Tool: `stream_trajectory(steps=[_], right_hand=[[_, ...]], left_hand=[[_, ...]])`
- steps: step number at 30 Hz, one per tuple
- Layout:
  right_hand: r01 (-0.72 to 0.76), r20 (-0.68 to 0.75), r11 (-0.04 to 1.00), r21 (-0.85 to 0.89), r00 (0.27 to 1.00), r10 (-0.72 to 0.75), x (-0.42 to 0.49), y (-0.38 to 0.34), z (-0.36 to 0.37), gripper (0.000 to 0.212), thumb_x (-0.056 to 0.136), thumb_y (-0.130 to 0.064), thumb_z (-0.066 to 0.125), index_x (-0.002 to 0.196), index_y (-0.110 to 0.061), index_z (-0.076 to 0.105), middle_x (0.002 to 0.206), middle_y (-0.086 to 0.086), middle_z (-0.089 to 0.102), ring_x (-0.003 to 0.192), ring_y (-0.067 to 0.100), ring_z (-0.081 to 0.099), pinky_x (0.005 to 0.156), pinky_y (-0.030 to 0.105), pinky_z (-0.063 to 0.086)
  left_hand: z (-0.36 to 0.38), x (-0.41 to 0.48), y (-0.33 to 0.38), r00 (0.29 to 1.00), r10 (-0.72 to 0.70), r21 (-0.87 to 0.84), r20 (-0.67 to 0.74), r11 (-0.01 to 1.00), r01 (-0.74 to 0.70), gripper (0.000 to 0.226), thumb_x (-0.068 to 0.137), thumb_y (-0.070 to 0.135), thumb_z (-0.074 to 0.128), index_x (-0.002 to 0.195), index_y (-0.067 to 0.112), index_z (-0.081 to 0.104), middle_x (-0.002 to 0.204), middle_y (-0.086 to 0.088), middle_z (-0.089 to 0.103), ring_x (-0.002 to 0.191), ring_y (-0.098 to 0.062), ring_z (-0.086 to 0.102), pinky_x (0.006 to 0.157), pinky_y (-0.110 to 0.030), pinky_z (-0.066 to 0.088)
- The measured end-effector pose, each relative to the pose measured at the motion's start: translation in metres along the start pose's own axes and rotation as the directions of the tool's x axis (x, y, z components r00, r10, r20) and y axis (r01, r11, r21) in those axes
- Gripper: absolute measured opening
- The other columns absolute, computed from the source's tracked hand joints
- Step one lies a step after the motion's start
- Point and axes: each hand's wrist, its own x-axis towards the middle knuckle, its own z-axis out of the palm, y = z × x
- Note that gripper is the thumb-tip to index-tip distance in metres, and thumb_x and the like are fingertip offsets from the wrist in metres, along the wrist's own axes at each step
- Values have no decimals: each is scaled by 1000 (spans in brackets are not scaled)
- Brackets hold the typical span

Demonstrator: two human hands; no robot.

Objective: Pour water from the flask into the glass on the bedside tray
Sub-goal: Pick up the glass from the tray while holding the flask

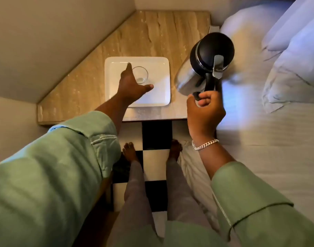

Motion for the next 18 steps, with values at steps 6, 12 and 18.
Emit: stream_trajectory(steps=[6,12,18], right_hand=[[-101,-170,994,-39,981,93,26,13,17,45,64,-20,78,96,1,54,100,17,59,89,29,53,74,29,41],[-262,12,960,97,965,262,49,31,34,23,74,-22,75,84,-4,65,80,9,68,64,10,59,54,4,38],[-309,189,917,253,945,266,68,36,35,12,77,-15,73,71,-20,65,58,2,64,49,10,60,54,25,53]], left_hand=[[14,31,-16,1000,-24,44,3,999,23,122,63,36,84,150,9,3,157,-11,19,143,-27,22,109,-30,23],[31,46,-32,999,-9,-27,-49,1000,8,118,62,30,86,149,11,10,153,-12,30,139,-28,31,109,-33,28],[44,51,-35,977,25,-69,-213,997,-40,83,62,26,84,131,13,39,131,-11,52,117,-27,51,92,-25,37]])
